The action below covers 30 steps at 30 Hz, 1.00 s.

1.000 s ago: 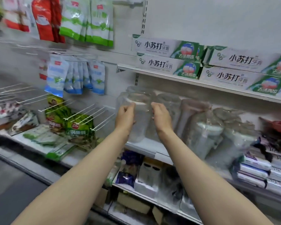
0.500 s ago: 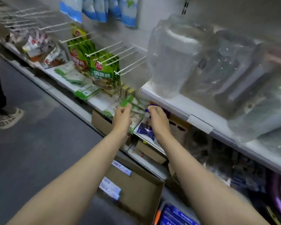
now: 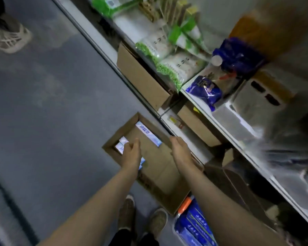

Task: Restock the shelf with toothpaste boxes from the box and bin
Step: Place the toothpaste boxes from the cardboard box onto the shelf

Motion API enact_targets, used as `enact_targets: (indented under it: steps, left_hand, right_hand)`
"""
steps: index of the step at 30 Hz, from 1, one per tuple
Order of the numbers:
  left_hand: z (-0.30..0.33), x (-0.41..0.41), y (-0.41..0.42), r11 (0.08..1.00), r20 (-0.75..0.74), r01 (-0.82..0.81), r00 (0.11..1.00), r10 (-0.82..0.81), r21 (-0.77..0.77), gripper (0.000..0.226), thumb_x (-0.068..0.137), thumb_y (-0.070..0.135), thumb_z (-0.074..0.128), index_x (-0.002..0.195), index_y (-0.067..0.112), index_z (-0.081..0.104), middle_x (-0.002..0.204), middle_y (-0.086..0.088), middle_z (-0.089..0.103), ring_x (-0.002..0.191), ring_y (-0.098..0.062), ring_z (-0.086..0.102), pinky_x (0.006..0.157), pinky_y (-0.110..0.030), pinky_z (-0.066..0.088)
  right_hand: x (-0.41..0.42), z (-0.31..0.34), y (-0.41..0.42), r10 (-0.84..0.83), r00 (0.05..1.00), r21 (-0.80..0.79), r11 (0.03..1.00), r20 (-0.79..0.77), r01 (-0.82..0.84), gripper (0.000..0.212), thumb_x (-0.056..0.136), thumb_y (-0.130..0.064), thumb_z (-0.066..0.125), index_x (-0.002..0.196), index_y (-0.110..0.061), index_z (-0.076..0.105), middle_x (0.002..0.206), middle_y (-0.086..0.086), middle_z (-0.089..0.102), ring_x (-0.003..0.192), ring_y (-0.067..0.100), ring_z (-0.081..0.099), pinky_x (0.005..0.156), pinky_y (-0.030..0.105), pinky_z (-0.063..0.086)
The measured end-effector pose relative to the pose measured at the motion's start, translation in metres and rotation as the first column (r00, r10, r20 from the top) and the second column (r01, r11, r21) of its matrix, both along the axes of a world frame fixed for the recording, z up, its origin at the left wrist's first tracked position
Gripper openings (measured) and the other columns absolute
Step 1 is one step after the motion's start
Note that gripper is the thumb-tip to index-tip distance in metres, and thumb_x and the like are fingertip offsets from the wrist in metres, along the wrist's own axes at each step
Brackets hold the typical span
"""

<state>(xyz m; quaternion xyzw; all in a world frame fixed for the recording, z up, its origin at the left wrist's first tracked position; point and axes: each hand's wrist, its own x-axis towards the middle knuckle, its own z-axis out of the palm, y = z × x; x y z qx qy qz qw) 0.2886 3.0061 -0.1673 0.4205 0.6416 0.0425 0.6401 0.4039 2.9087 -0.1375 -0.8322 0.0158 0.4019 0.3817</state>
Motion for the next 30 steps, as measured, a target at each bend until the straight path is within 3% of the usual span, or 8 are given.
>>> enact_targets:
  steps: [4,8,10,13,18,23,26,30]
  left_hand:
    - [-0.080,-0.014,-0.009,0.999,-0.070,-0.028,0.997,0.026,-0.020,0.032,0.099,0.039,0.054,0.072,0.021,0.051,0.082,-0.001,0.063,0.082,-0.020,0.062,0.093,-0.043,0.052]
    - [-0.166,-0.025,-0.014,1.000,-0.123,-0.018,0.992,0.016,-0.020,0.034,0.106,0.031,0.044,0.073,0.024,0.051,0.086,0.000,0.063,0.092,-0.024,0.061,0.096,-0.041,0.050]
    - [-0.212,-0.029,-0.014,0.999,-0.112,-0.001,0.994,-0.004,-0.039,0.029,0.106,0.039,0.040,0.091,0.023,0.058,0.112,-0.006,0.067,0.106,-0.027,0.062,0.102,-0.042,0.047]
    - [-0.272,-0.026,-0.010,0.997,-0.125,-0.016,0.992,0.006,-0.082,0.051,0.103,0.051,0.036,0.134,0.014,0.055,0.134,-0.005,0.060,0.117,-0.024,0.058,0.097,-0.033,0.043]
    - [-0.338,-0.015,0.004,0.990,-0.178,-0.086,0.982,0.065,-0.113,0.065,0.102,0.058,0.034,0.153,0.017,0.032,0.151,-0.003,0.042,0.136,-0.027,0.042,0.108,-0.035,0.034]
    - [-0.376,-0.014,0.011,0.986,-0.234,-0.148,0.964,0.126,-0.079,0.071,0.102,0.057,0.034,0.158,0.015,0.022,0.160,-0.008,0.030,0.141,-0.031,0.036,0.117,-0.044,0.030]
    - [-0.389,-0.015,0.010,0.981,-0.242,-0.183,0.957,0.163,-0.064,0.070,0.103,0.056,0.032,0.159,0.017,0.016,0.159,-0.008,0.033,0.140,-0.032,0.039,0.115,-0.044,0.032]
    - [-0.395,-0.011,0.005,0.990,-0.289,-0.142,0.948,0.134,-0.004,0.072,0.102,0.056,0.034,0.159,0.016,0.018,0.161,-0.009,0.029,0.145,-0.032,0.030,0.119,-0.048,0.026]
  right_hand:
    - [-0.014,-0.099,0.005,0.037,0.996,-0.084,0.996,-0.084,-0.044,0.028,0.097,-0.039,0.049,0.100,-0.019,0.068,0.106,0.001,0.067,0.107,0.025,0.062,0.101,0.048,0.049]
    - [-0.027,-0.190,0.009,0.056,0.984,-0.127,0.989,-0.170,-0.078,0.032,0.094,-0.046,0.050,0.106,-0.021,0.067,0.112,-0.001,0.066,0.108,0.022,0.060,0.102,0.046,0.048]
    - [-0.030,-0.231,0.012,0.066,0.975,-0.130,0.987,-0.210,-0.095,0.029,0.096,-0.045,0.051,0.106,-0.023,0.066,0.115,-0.002,0.066,0.109,0.020,0.060,0.102,0.044,0.049]
    - [-0.032,-0.287,0.018,0.062,0.962,-0.124,0.987,-0.266,-0.098,0.039,0.094,-0.048,0.052,0.120,-0.022,0.066,0.121,-0.004,0.065,0.114,0.018,0.059,0.106,0.043,0.046]
    - [-0.034,-0.357,0.025,0.054,0.941,-0.100,0.991,-0.335,-0.093,0.046,0.097,-0.048,0.050,0.135,-0.024,0.058,0.128,-0.007,0.061,0.113,0.012,0.056,0.104,0.037,0.043]
    - [-0.037,-0.397,0.032,0.043,0.915,-0.060,0.995,-0.401,-0.074,0.027,0.103,-0.040,0.045,0.115,-0.022,0.061,0.092,-0.014,0.065,0.082,0.001,0.060,0.071,0.023,0.044]
    - [-0.041,-0.413,0.033,0.051,0.884,-0.036,0.996,-0.464,-0.076,0.035,0.102,-0.043,0.045,0.109,-0.018,0.069,0.094,0.000,0.076,0.087,0.018,0.073,0.082,0.032,0.056]
    - [-0.043,-0.428,0.030,0.076,0.868,0.001,0.996,-0.491,-0.087,0.032,0.103,-0.041,0.045,0.096,-0.022,0.071,0.090,-0.001,0.077,0.086,0.018,0.074,0.090,0.036,0.055]
